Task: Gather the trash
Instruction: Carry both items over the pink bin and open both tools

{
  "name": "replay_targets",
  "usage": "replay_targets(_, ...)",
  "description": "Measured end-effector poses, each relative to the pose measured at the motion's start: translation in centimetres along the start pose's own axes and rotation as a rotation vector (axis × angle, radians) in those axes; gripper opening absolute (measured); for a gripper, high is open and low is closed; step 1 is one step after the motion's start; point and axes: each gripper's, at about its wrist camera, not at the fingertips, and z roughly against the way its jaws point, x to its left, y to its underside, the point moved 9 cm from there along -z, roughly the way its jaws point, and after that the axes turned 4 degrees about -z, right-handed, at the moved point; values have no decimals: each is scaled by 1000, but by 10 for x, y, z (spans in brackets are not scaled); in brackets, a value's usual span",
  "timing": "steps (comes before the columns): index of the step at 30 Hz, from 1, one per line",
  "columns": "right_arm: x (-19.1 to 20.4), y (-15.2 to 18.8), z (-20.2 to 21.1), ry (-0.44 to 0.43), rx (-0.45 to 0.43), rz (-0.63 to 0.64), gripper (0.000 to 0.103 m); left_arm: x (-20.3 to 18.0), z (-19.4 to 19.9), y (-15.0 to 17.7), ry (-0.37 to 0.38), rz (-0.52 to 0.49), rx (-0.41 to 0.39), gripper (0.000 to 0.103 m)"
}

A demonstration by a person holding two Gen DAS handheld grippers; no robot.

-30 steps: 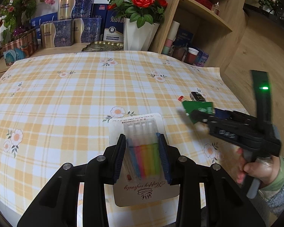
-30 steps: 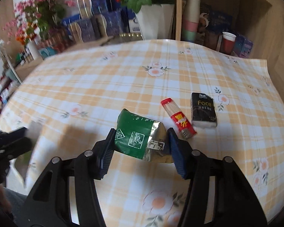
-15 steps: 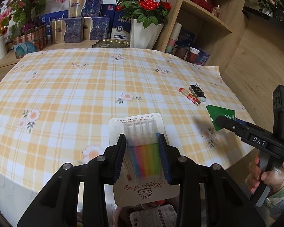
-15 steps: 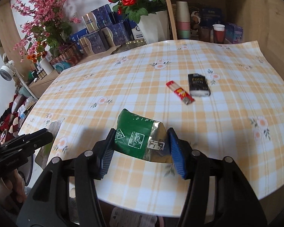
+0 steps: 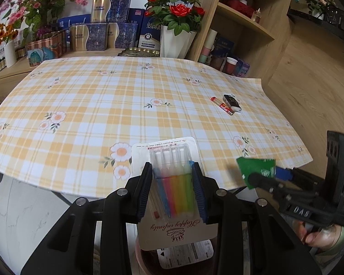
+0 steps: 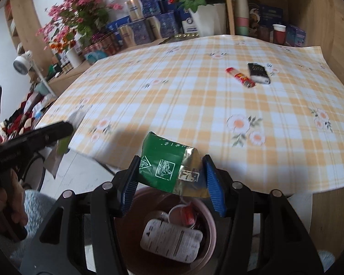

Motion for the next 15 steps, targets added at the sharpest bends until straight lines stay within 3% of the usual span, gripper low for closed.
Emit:
replay_targets(12,24,72,-8,-19,103,44,56,0,25,45,-17,4,7,35)
replay_targets(15,27,82,-11,-38,114,33,67,2,30,56,-25,10,6,34)
